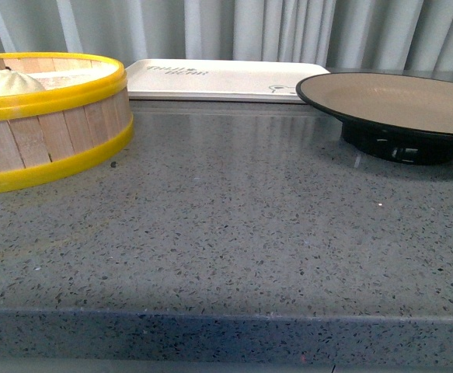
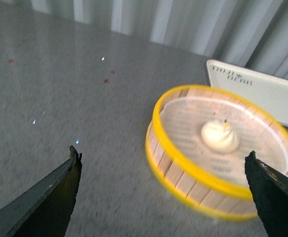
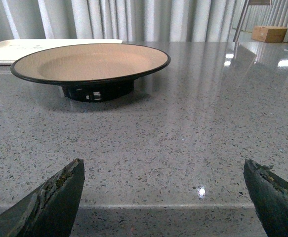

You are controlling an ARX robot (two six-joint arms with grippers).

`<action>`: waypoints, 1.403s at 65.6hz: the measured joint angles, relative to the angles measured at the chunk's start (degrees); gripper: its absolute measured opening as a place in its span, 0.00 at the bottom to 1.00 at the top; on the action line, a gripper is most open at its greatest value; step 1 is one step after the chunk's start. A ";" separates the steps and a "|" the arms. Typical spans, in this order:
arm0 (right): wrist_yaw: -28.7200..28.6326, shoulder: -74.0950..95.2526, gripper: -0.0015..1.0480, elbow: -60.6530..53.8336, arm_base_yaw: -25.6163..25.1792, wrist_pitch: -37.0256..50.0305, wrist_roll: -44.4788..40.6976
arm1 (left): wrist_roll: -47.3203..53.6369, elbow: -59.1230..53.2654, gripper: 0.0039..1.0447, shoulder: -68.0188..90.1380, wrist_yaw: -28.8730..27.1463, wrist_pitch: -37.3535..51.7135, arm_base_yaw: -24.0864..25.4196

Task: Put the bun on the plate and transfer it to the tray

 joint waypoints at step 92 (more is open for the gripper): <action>-0.04 0.00 0.92 0.00 0.00 0.00 0.00 | 10.56 35.41 0.94 51.71 -25.09 -10.80 -29.64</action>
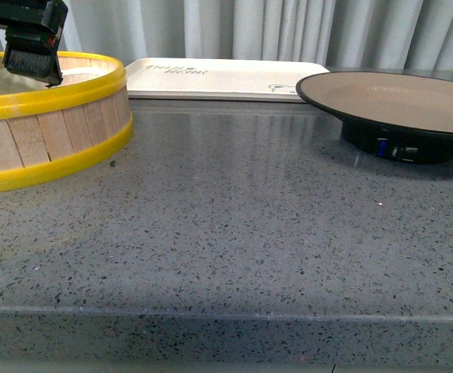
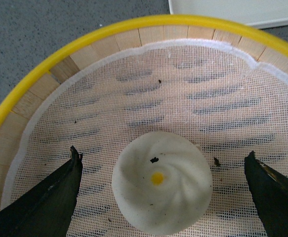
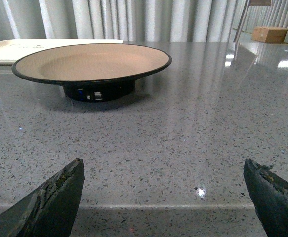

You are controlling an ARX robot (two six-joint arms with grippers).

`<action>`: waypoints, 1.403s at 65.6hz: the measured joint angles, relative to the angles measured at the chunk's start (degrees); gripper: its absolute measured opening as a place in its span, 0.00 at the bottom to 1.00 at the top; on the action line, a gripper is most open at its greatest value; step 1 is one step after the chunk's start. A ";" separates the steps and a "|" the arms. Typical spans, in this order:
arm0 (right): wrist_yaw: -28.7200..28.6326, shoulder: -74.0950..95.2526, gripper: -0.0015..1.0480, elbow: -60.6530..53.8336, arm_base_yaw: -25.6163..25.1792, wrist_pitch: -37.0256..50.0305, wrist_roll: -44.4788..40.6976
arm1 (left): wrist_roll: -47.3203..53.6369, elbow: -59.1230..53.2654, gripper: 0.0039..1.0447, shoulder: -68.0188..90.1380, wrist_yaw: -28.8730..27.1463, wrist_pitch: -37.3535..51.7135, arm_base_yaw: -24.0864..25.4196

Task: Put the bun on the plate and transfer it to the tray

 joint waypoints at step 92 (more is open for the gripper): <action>0.00 0.00 0.92 0.00 0.00 0.00 0.00 | 4.96 27.26 0.04 10.16 -0.44 -1.84 -31.95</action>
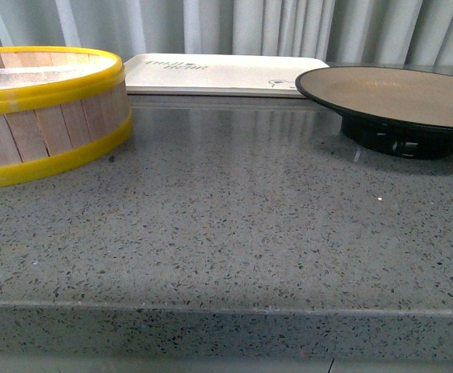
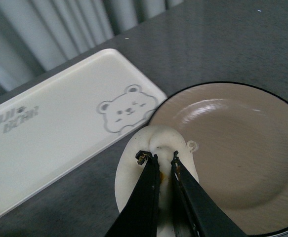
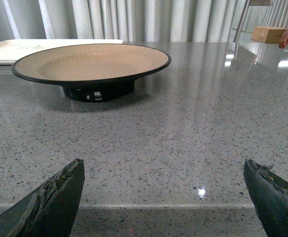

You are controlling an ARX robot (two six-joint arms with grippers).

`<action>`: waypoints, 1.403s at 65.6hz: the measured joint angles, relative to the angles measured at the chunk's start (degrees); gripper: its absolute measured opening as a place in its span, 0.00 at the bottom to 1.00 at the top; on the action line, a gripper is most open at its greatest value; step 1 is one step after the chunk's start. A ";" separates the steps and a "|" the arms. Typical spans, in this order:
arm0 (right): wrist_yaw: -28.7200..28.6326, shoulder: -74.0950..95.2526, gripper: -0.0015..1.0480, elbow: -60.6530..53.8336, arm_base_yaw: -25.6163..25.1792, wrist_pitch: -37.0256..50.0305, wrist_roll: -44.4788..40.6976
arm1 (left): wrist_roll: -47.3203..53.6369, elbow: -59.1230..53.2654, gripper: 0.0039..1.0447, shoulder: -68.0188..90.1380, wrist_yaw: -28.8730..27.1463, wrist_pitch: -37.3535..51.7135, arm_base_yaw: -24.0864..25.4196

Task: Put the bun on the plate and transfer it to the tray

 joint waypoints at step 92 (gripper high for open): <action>0.00 0.00 0.92 0.00 0.00 0.00 0.00 | 1.62 26.40 0.81 27.98 1.88 -14.21 -5.73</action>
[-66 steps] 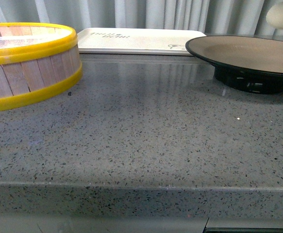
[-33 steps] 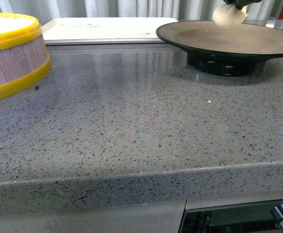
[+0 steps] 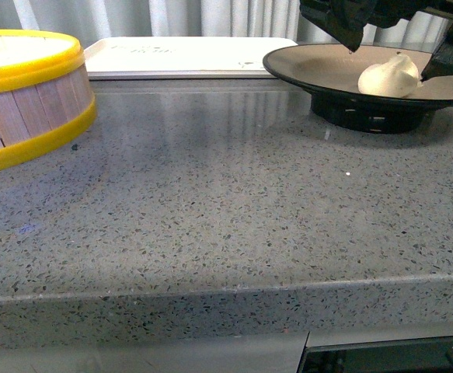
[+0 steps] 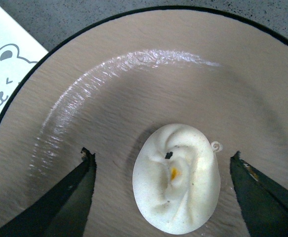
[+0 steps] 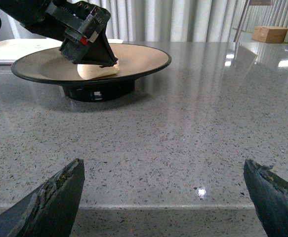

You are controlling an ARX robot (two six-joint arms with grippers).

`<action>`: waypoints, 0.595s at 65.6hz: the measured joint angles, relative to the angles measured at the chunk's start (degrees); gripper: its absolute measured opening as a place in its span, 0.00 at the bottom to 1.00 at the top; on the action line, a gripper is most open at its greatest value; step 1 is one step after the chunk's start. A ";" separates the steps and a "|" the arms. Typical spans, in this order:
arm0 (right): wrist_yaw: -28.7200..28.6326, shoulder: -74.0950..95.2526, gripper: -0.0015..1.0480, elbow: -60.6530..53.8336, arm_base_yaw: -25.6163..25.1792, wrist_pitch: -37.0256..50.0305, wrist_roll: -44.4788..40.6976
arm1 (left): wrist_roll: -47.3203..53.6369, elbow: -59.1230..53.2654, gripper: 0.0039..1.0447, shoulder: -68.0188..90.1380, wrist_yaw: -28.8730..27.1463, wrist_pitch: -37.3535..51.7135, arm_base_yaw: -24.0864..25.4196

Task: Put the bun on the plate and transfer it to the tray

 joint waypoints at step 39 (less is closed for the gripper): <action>0.00 0.00 0.92 0.00 0.00 0.00 0.00 | -1.49 -12.37 0.94 -15.80 -2.36 12.94 4.00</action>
